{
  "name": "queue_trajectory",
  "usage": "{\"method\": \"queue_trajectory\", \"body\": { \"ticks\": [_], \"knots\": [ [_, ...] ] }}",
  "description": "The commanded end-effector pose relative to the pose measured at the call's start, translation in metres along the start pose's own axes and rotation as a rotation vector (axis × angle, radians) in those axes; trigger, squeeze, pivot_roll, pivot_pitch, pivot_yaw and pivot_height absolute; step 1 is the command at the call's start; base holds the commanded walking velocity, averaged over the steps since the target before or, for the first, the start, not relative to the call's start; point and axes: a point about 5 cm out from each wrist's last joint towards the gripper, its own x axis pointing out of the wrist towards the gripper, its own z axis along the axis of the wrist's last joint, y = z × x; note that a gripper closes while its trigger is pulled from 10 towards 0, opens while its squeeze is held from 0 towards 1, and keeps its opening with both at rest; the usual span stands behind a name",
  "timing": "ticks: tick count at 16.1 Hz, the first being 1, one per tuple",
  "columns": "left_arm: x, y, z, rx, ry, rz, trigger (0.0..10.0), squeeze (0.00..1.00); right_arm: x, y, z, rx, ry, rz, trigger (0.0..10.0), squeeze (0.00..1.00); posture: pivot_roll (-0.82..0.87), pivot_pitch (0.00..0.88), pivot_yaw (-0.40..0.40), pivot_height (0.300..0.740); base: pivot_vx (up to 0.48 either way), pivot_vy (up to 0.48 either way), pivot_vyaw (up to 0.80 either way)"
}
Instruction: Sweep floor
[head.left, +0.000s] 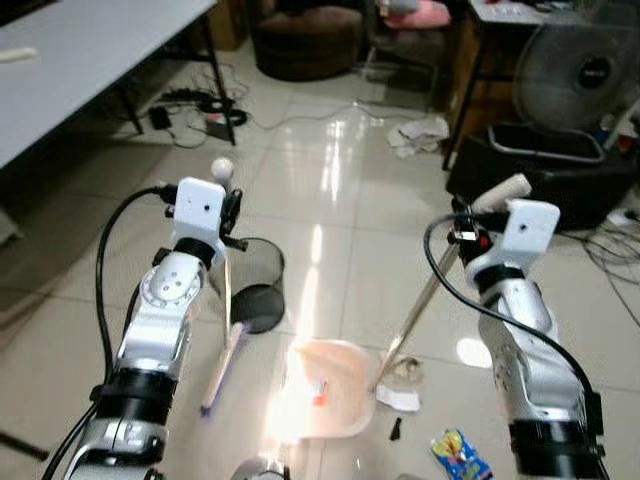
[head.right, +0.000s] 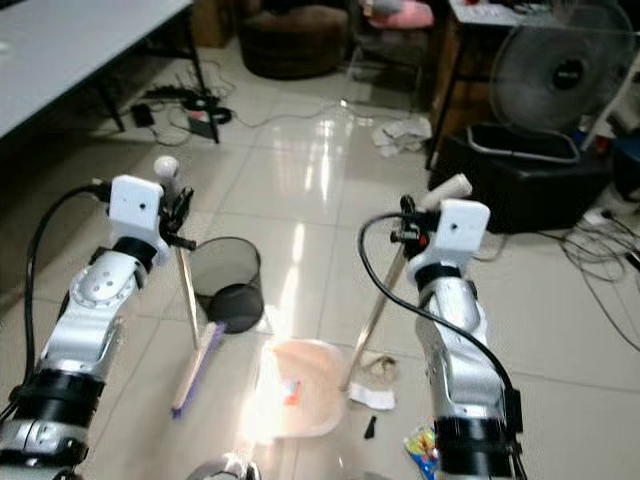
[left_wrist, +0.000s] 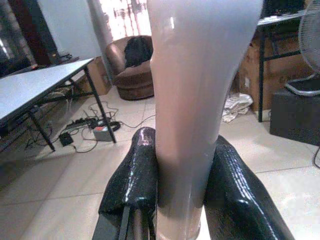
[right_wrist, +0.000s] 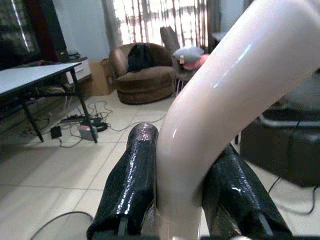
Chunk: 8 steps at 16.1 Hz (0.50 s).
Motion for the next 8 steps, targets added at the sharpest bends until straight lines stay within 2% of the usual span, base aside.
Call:
{"method": "queue_trajectory", "body": {
  "ticks": [1, 3, 6, 8],
  "knots": [
    [0.007, 0.000, 0.012, 0.038, -0.049, -0.012, 10.0, 0.00, 0.005, -0.006, 0.011, -0.060, -0.061, -0.029, 10.0, 0.00, 0.00, 0.026, 0.060, 0.740, 0.000, 0.000, 0.00],
    [0.009, 0.000, 0.010, 0.044, -0.032, -0.027, 10.0, 0.00, 0.007, -0.005, 0.011, -0.054, -0.063, -0.014, 10.0, 0.00, 0.00, 0.039, 0.069, 0.740, 0.000, 0.000, 0.00],
    [0.017, -0.005, 0.003, 0.033, 0.001, -0.045, 10.0, 0.00, 0.019, -0.006, 0.006, -0.050, -0.075, -0.020, 10.0, 0.00, 0.01, 0.071, 0.063, 0.740, 0.000, 0.000, 0.00],
    [0.022, -0.009, 0.002, 0.021, -0.002, -0.058, 10.0, 0.00, 0.027, 0.000, 0.003, -0.098, -0.089, 0.000, 10.0, 0.00, 0.03, 0.139, 0.064, 0.740, 0.000, 0.000, 0.00]
  ]
}}
